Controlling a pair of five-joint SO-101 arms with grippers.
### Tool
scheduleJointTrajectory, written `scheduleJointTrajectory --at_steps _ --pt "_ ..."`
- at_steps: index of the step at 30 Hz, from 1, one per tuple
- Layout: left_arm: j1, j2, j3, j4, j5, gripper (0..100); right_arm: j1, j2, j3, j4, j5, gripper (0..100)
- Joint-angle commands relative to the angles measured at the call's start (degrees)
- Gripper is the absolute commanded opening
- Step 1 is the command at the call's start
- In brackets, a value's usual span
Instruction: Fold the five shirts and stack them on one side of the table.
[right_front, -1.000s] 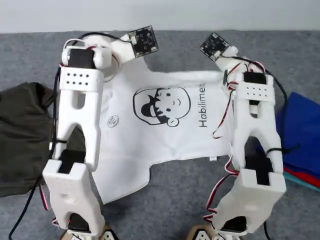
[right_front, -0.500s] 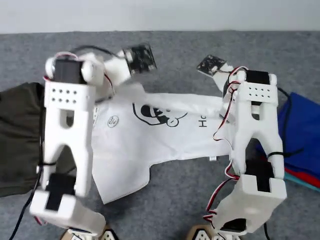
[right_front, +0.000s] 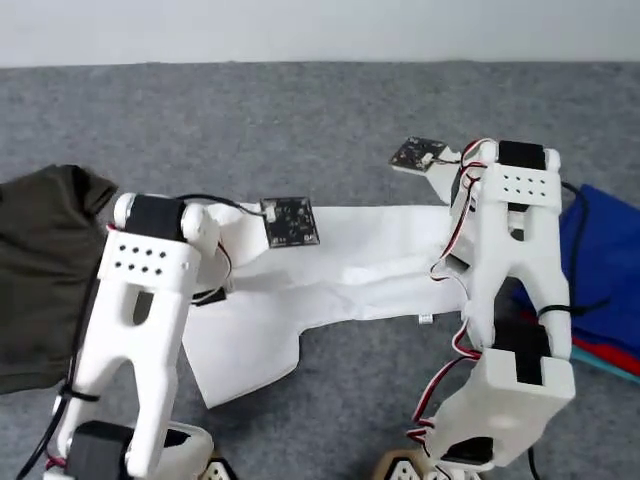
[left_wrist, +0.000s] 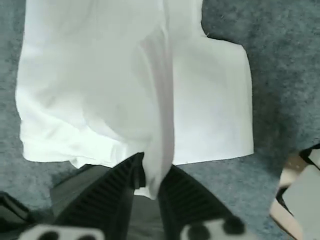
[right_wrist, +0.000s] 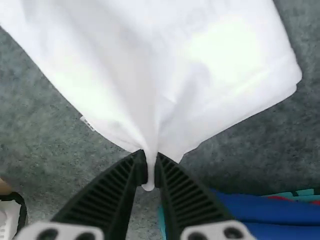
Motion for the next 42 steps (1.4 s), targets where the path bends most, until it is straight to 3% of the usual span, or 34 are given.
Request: scheduleJointTrajectory --at_steps 1,5,9,11,20,25,31,36,42 --pt "0.5 -2.8 1.1 1.7 0.4 1 1.1 -3.6 -3.7 0.8 0.5 1.5" --pt "0.4 -3.9 4.4 1.7 2.1 8 1.5 -3.7 -3.8 0.9 0.5 5.1" --pt "0.6 -7.9 4.6 1.7 7.6 14 2.9 -4.1 -4.5 2.8 0.1 25.1" --pt "0.6 -10.4 4.4 1.7 8.0 15 3.4 -5.0 -5.6 3.4 -1.1 30.1" --pt "0.0 -14.5 1.3 -1.0 13.1 15 1.8 -5.3 -8.8 3.0 -3.5 30.3" --pt "-2.4 -14.9 0.3 -7.3 18.2 1 -5.1 -4.7 -8.8 3.3 -15.1 25.9" --pt "-18.1 -14.9 -3.4 -8.3 25.2 1 -16.4 -5.1 -8.7 3.7 -18.2 7.9" --pt "-37.6 -14.9 -5.0 -8.3 25.6 1 -25.7 -4.2 -8.4 6.6 -20.5 9.6" --pt "-55.3 -14.8 -4.9 -8.3 23.6 1 -36.8 -0.3 -8.6 0.5 -26.3 9.6"
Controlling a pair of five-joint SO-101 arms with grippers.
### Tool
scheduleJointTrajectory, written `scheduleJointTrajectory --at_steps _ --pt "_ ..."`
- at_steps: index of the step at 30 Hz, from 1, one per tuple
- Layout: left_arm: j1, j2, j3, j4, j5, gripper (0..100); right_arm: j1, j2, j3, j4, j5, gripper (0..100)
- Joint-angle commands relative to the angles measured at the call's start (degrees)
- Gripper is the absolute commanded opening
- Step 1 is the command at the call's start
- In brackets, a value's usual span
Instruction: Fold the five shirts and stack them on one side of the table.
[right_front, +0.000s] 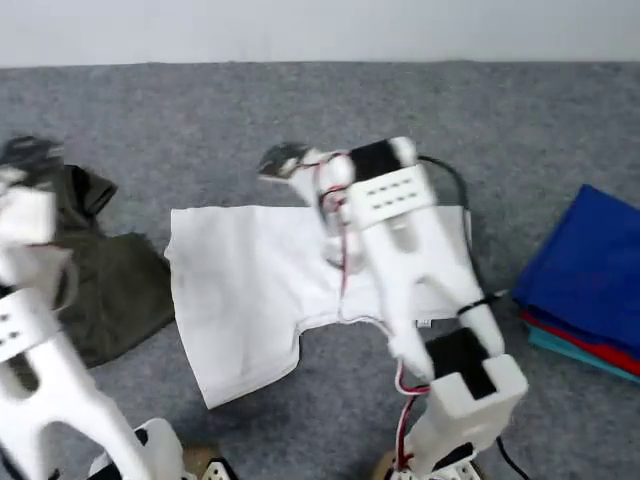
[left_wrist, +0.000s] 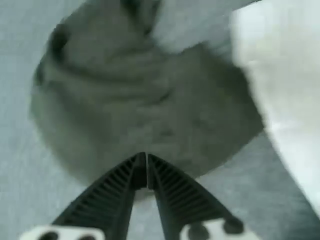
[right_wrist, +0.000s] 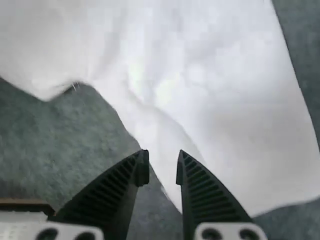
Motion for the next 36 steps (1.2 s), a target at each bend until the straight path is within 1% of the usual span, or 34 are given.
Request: scheduleJointTrajectory --at_steps 1,5,9,13,17,22,25,29,33,36 --pt "-10.2 -1.8 -2.4 -1.3 -1.3 1 -6.8 1.8 -2.6 -5.5 -3.6 9.6" --pt "-18.6 -1.8 -2.4 -1.3 -1.3 1 -12.7 6.5 -2.6 -16.3 -6.7 9.6" --pt "-25.1 -1.8 -2.4 -1.3 -1.3 1 -16.9 11.2 -2.6 -27.6 -9.0 9.6" --pt "-28.8 -1.8 -2.3 -1.3 -1.3 1 -20.7 16.4 -2.6 -37.4 -9.5 9.6" --pt "-30.9 -1.8 -2.3 -1.3 -1.3 1 -25.4 20.3 -2.6 -40.4 -9.2 9.5" --pt "-31.7 -1.8 -2.3 -1.3 -1.3 1 -30.0 23.0 -2.9 -40.3 -9.2 9.5" --pt "-31.7 -1.8 -2.3 -1.4 -1.3 1 -29.8 23.0 -6.6 -36.3 -9.2 9.5" --pt "-31.7 -1.8 -2.3 -1.5 -1.3 1 -25.3 23.5 -14.1 -25.5 -9.4 9.6" --pt "-31.4 -1.8 -2.3 -1.6 -1.3 1 -20.2 23.1 -18.3 -17.3 -9.5 9.7" --pt "-31.3 -1.8 -2.3 -1.7 -1.2 1 -17.3 23.1 -22.8 -8.9 -9.5 9.7"
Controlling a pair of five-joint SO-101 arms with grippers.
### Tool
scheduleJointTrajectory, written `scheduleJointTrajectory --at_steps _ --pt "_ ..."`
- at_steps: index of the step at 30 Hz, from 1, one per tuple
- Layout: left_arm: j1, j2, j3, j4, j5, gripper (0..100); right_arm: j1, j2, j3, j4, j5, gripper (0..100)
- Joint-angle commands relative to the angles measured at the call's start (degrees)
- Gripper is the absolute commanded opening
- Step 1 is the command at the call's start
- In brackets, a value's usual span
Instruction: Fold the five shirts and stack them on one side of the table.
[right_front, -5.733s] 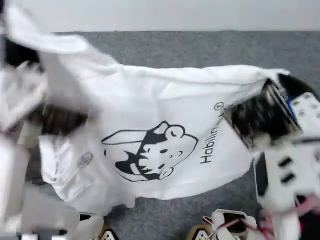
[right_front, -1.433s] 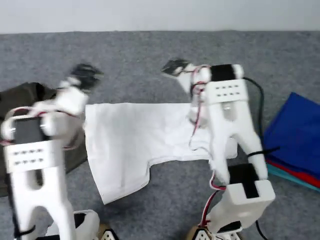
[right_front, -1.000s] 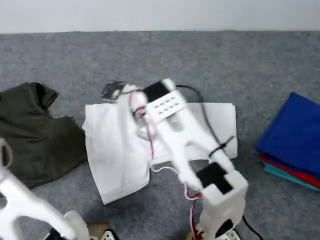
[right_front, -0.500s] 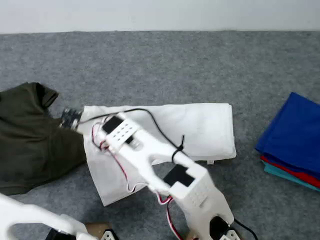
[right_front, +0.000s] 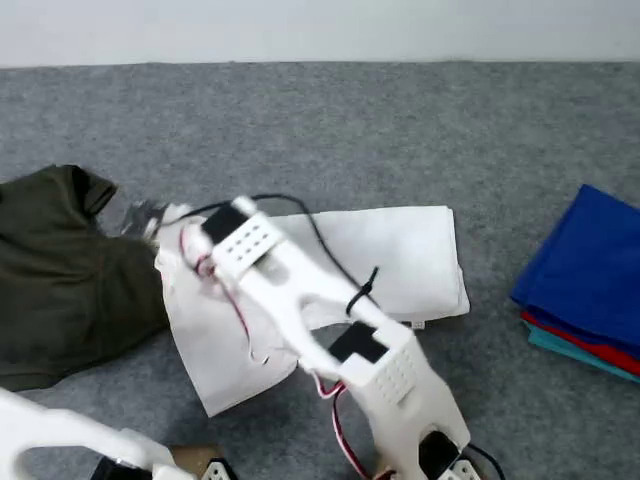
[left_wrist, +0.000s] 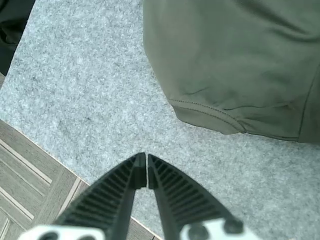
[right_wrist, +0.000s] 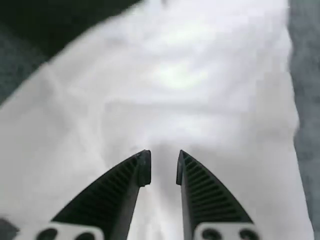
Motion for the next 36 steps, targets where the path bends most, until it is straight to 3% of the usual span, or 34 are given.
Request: scheduleJointTrajectory --at_steps 1,5,19,30,36 --pt "0.0 -1.8 -2.3 -1.5 -0.4 1 4.2 -1.2 -7.0 9.5 -0.5 9.7" --pt "0.0 -1.8 -2.3 -1.5 -0.4 1 7.0 -0.4 -7.5 16.1 -0.5 9.7" --pt "2.8 -1.8 -2.3 -0.4 -0.4 1 24.7 10.1 -6.4 21.1 -0.2 9.7" --pt "28.7 -1.3 1.8 5.3 -0.2 1 28.4 6.2 -6.2 23.3 -0.3 9.6" --pt "42.5 -1.3 17.3 -3.3 0.0 2 34.3 9.9 -6.2 23.3 -0.1 9.6"
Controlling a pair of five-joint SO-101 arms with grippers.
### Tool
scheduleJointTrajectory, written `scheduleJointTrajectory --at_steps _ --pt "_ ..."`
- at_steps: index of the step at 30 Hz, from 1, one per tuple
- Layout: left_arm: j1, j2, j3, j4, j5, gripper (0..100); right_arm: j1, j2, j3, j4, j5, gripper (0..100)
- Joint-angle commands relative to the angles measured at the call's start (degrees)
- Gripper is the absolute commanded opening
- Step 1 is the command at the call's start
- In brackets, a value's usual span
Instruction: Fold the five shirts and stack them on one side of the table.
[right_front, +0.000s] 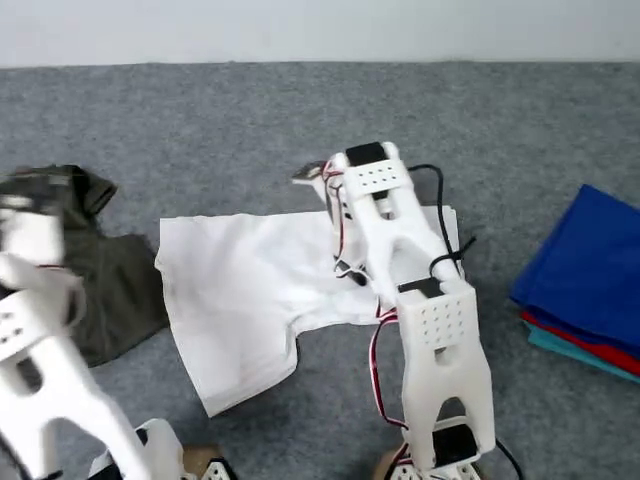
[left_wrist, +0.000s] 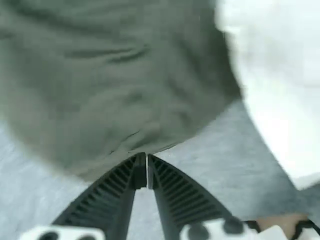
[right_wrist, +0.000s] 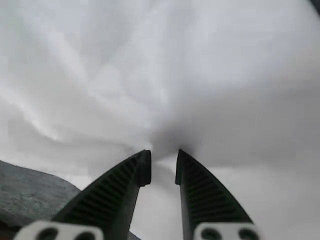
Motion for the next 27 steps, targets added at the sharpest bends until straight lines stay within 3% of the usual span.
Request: scheduleJointTrajectory --at_steps 1,6,13,27 --pt "6.5 -1.3 6.8 -6.0 0.9 2 5.6 -0.1 -1.6 2.4 -0.1 9.6" --pt "10.3 -1.3 12.5 -13.5 4.1 2 11.1 0.4 -1.6 2.4 0.4 9.6" --pt "16.9 -1.0 17.5 -23.6 4.3 2 10.0 -7.4 -1.6 2.6 1.1 9.6" --pt "24.6 26.5 4.4 -21.0 4.2 2 8.7 -5.2 -1.6 2.4 1.1 9.6"
